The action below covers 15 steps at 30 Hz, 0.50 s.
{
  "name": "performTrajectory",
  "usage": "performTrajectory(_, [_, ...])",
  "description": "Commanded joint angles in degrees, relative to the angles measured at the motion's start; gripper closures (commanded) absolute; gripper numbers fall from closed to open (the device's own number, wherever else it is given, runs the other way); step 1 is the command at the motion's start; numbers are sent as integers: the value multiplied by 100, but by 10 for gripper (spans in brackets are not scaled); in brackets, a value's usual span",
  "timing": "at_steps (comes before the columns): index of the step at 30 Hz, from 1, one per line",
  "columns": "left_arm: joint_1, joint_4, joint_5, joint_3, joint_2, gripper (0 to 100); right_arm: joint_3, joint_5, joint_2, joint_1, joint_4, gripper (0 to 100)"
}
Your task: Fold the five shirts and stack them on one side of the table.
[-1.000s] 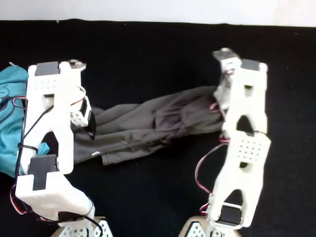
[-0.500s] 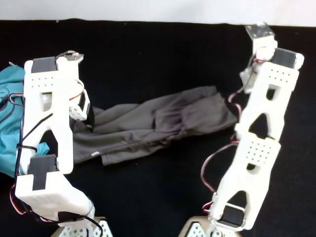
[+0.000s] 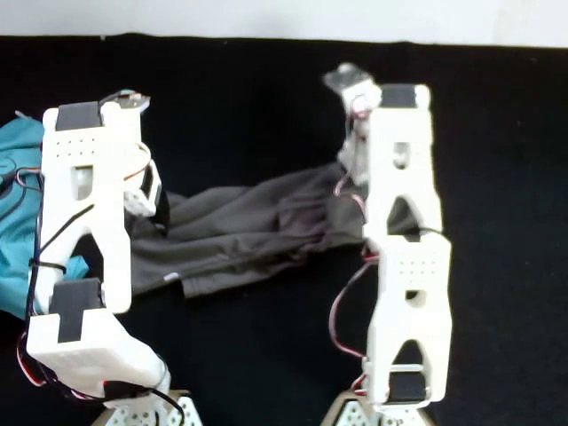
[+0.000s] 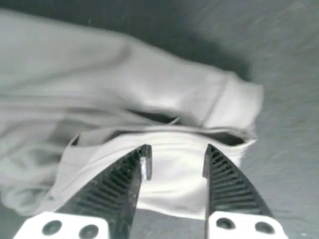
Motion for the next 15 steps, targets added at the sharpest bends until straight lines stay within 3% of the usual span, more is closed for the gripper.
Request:
performTrajectory(1, [-57,-53,-18,-145,-233,796,673,290,-75,224,66,855])
performTrajectory(7, [-57,-53,-18,-145,-233,796,1771,589,-409,945,75,891])
performTrajectory(15, [-57,-62,-18,-145,-233,796,4752,1310,-2730,1464,66,892])
